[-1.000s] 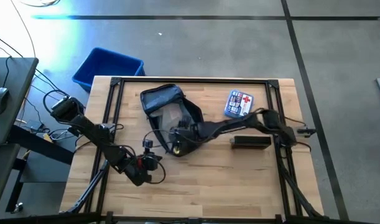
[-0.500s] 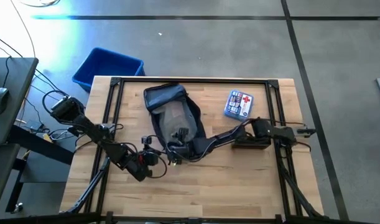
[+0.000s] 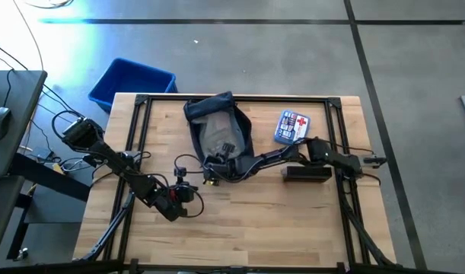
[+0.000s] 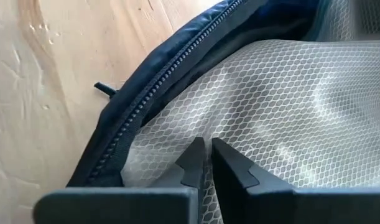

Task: Unpack backpack
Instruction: Remove the transparent zip bag from the black backpack

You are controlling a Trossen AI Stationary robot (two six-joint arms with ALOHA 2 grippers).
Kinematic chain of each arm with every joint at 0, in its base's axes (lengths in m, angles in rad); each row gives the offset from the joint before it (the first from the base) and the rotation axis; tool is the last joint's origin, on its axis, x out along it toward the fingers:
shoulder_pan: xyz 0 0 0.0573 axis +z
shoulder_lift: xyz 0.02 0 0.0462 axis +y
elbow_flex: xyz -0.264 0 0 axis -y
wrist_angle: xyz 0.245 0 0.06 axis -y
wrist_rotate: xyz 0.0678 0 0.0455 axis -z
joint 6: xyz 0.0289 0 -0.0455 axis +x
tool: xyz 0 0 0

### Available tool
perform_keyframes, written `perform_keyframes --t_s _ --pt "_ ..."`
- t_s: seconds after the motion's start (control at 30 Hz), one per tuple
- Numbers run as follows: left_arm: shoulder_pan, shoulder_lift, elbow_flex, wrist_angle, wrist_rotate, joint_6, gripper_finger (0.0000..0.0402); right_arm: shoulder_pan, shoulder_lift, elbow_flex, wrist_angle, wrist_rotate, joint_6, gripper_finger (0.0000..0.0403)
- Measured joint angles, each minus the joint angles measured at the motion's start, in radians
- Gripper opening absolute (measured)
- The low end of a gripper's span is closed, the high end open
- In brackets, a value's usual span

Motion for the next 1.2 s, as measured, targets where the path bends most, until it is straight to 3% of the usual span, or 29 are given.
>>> perform_keyframes --t_s 0.33,0.53,0.67,0.8,0.87,0.97,1.1,1.2 --pt "-0.017 0.0 0.001 -0.002 -0.013 0.026 0.0 0.065 -0.123 -0.001 0.014 0.069 -0.043 0.0" --pt "-0.021 -0.002 0.001 0.0 -0.113 0.09 0.0 0.089 -0.128 -0.002 -0.031 -0.055 -0.079 0.0" --pt "-0.012 -0.01 0.001 0.04 -0.23 0.168 0.0 0.08 -0.119 -0.003 -0.065 0.091 -0.059 0.0" --pt "0.02 -0.015 0.001 0.124 -0.251 0.302 0.0001 0.071 -0.122 -0.001 -0.056 0.152 -0.058 0.0" --pt "0.057 -0.015 0.001 0.163 -0.225 0.37 0.0006 0.053 -0.121 -0.001 -0.084 0.03 -0.037 0.0" --pt "0.118 -0.015 0.001 0.171 -0.119 0.416 0.002 0.026 -0.11 -0.001 -0.094 -0.259 -0.022 0.0" --pt "0.183 -0.008 -0.001 0.166 0.168 0.448 0.0044 0.05 -0.097 -0.001 -0.076 -0.433 -0.047 0.0" --pt "0.197 0.026 -0.001 0.176 0.288 0.513 0.0062 0.074 -0.097 -0.001 -0.068 -0.501 -0.087 0.0"
